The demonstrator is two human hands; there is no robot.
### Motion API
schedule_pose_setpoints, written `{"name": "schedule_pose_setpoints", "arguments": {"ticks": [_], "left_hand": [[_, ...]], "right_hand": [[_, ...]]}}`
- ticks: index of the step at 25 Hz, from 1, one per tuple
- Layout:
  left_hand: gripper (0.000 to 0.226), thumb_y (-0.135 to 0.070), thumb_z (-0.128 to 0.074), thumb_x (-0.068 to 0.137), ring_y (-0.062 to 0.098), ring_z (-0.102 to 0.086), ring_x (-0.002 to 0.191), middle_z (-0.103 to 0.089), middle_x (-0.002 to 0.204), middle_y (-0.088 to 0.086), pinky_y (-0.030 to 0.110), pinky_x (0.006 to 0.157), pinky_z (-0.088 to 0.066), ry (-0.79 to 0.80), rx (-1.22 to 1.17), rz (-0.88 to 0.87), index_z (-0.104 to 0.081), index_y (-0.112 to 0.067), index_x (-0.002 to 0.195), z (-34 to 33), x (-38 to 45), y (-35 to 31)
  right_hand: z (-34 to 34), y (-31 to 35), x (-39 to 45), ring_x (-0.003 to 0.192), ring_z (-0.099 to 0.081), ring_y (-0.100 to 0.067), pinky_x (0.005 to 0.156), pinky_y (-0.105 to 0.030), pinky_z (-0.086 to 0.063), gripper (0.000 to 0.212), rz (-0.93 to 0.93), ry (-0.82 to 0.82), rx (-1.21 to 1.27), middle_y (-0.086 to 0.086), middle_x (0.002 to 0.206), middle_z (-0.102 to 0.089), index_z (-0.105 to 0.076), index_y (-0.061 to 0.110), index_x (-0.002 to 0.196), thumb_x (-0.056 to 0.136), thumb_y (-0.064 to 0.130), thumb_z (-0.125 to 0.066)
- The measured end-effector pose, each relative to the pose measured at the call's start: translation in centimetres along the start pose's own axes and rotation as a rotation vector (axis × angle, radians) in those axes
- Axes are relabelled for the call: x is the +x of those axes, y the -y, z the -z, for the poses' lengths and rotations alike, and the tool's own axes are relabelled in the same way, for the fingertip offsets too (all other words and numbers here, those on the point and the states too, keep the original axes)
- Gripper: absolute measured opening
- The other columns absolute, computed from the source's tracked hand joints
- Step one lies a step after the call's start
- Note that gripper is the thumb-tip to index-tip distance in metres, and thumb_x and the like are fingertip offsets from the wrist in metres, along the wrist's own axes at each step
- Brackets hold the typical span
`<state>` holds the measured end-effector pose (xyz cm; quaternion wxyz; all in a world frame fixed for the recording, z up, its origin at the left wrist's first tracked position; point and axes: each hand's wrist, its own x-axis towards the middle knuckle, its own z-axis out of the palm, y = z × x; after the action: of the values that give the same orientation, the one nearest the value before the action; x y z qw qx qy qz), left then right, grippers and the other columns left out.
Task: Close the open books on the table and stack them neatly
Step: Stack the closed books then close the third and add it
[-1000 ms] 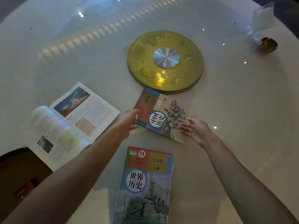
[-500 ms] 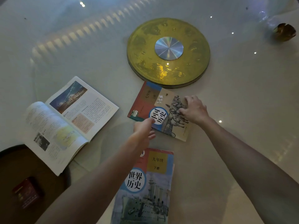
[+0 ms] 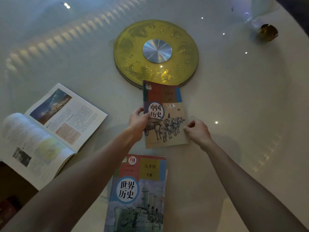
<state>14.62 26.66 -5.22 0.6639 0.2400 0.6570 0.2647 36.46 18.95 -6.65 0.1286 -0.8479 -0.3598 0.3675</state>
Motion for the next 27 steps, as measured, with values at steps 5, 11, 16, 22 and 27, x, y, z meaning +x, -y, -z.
{"name": "schedule_pose_setpoints", "arguments": {"ticks": [5, 11, 16, 22, 27], "left_hand": [[0.038, -0.013, -0.058, 0.101, 0.029, -0.075, 0.094, -0.076, 0.115, 0.016, 0.043, 0.074, -0.061, 0.238, -0.075, -0.036, -0.054, -0.018, 0.139, 0.5, -3.0, -2.4], [0.038, -0.007, -0.055, 0.100, 0.032, -0.072, 0.092, -0.070, 0.124, 0.025, 0.038, 0.066, -0.064, 0.473, -0.136, -0.086, -0.056, -0.012, 0.138, 3.6, -8.6, -5.0], [0.034, -0.009, -0.057, 0.101, 0.026, -0.078, 0.077, -0.078, 0.105, 0.018, 0.036, 0.058, -0.064, 0.283, -0.029, -0.096, -0.059, -0.013, 0.134, 9.4, -11.6, -1.2], [0.027, -0.009, -0.061, 0.099, 0.024, -0.078, 0.065, -0.076, 0.093, 0.012, 0.032, 0.049, -0.060, 0.043, 0.137, -0.086, -0.060, -0.018, 0.124, 13.4, -14.2, 8.5], [0.027, -0.016, -0.070, 0.093, 0.020, -0.077, 0.076, -0.076, 0.094, 0.004, 0.041, 0.061, -0.065, -0.079, 0.360, -0.094, -0.066, -0.019, 0.119, 15.6, -15.1, 14.0]], "right_hand": [[1.2, 0.7, -2.1, 0.093, -0.071, -0.029, 0.089, -0.055, -0.059, 0.031, 0.032, 0.099, 0.235, -0.011, 0.101, -0.075, -0.072, 0.005, 0.103, 0.094, 0.034, -0.067], [2.3, 3.0, -6.9, 0.106, -0.066, -0.030, 0.095, -0.047, -0.050, 0.045, -0.005, 0.443, 0.856, -0.016, 0.121, -0.071, -0.064, 0.002, 0.132, 0.100, 0.033, -0.060], [0.3, 1.8, -12.2, 0.082, -0.069, -0.024, 0.069, -0.037, -0.057, 0.018, -0.040, 0.379, 0.861, -0.012, 0.098, -0.072, -0.067, 0.003, 0.114, 0.098, 0.010, -0.061], [-5.3, -1.0, -19.2, 0.080, -0.074, -0.024, 0.069, -0.043, -0.062, 0.007, -0.089, 0.295, 0.573, -0.011, 0.097, -0.075, -0.065, 0.008, 0.103, 0.097, 0.008, -0.062], [-8.5, -4.7, -23.1, 0.090, -0.075, -0.027, 0.083, -0.056, -0.062, 0.007, -0.083, 0.210, 0.414, -0.010, 0.100, -0.074, -0.061, 0.009, 0.102, 0.097, 0.014, -0.063]]}}
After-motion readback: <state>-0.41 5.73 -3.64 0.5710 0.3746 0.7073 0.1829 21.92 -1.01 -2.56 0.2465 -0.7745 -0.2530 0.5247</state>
